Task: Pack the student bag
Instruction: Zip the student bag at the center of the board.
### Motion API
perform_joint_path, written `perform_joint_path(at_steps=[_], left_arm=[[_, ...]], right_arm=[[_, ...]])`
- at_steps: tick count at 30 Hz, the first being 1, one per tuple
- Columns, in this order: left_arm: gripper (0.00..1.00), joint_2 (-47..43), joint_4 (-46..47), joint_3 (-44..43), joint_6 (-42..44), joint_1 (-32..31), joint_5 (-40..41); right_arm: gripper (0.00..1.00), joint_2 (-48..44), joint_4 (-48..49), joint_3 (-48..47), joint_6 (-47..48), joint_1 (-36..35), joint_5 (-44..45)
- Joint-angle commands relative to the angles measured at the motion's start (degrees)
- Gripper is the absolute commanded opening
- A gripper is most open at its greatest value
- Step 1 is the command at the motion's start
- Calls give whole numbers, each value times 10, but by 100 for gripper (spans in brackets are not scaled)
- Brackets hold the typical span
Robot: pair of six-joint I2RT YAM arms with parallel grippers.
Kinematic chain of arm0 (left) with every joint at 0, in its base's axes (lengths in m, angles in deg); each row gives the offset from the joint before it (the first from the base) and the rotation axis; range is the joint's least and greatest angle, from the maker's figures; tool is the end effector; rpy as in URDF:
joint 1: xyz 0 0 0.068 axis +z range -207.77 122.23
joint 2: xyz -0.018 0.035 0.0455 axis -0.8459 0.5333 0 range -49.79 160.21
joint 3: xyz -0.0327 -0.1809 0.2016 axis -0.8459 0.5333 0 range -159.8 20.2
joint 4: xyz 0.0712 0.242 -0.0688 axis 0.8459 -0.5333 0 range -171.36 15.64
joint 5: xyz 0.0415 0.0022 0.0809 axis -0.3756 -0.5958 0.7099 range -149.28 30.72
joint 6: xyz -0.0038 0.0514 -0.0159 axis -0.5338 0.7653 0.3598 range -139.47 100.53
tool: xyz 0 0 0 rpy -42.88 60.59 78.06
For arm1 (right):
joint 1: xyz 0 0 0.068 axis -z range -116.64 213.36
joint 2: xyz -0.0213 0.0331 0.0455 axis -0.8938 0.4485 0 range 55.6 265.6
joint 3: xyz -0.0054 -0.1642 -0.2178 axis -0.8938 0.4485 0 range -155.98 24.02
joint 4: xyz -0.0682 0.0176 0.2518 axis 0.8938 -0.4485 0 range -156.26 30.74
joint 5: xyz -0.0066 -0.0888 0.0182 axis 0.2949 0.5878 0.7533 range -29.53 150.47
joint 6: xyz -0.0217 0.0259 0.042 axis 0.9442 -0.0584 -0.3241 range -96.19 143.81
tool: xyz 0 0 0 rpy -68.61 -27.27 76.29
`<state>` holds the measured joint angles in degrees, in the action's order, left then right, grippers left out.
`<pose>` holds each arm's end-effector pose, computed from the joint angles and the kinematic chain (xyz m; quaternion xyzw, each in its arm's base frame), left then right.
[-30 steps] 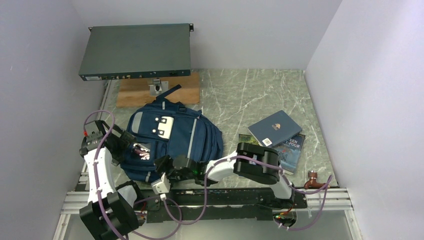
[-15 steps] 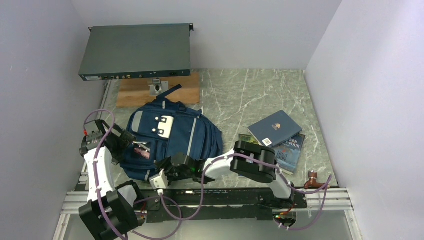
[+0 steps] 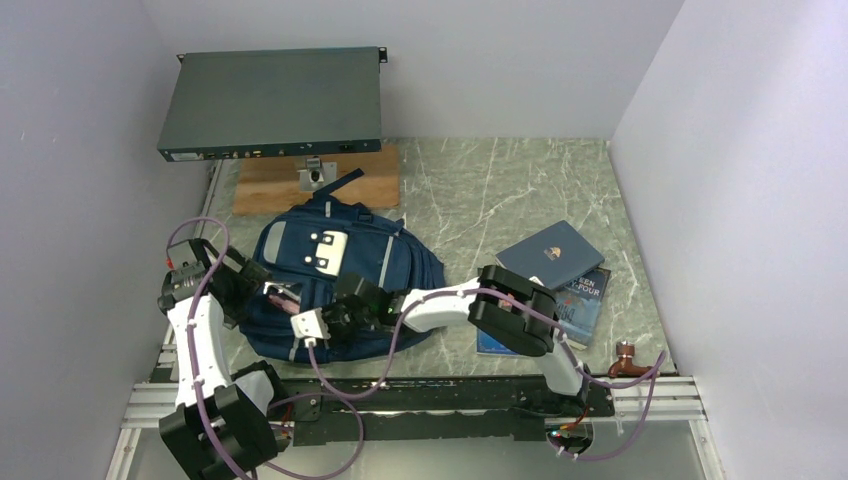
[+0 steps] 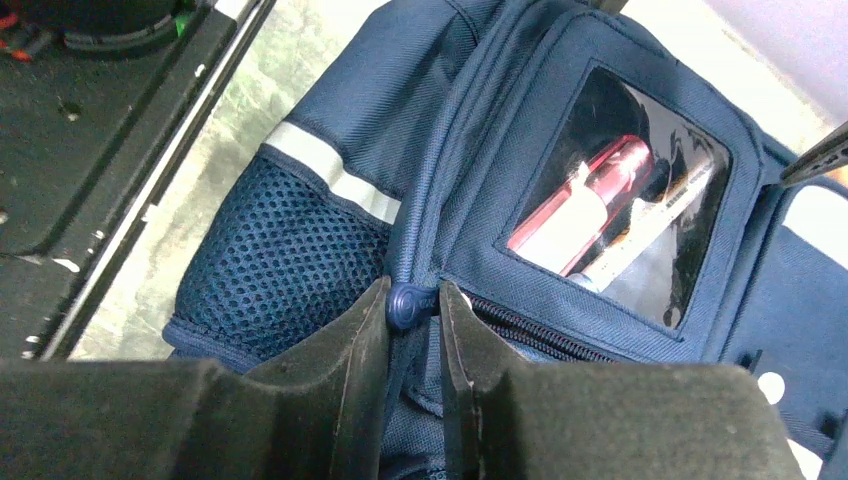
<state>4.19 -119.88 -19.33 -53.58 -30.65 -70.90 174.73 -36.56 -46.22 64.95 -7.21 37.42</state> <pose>0.1559 0.0718 0.2297 -0.4667 0.8403 -0.1134 0.2513 0.1368 0.4296 0.1518 -0.7476 0.3796 0.2956 0.4578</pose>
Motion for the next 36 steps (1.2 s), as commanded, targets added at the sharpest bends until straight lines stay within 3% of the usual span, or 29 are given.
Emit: perform_joint_path(at_steps=[1,8,12,20,22,27,36], left_arm=[[100,-19,-26,-24,0,-2,-11],[100,-30,-34,-25,2,-2,-15],[100,-33,-34,-26,1,-3,-19],[100,-37,-34,-24,4,-4,-23],[100,-35,-35,-24,4,-4,-22],[100,-33,-35,-24,4,-4,-24],[100,-50,-46,-25,3,-6,-31]], right_arm=[[11,2,-71,-68,-79,29,-48],[20,9,-67,-88,-204,63,-94],[20,27,-95,-121,-235,73,-120],[25,35,-39,-111,-333,99,-171],[24,45,-41,-122,-359,108,-184],[9,74,-42,-147,-432,120,-214],[13,82,54,-123,-558,141,-224]])
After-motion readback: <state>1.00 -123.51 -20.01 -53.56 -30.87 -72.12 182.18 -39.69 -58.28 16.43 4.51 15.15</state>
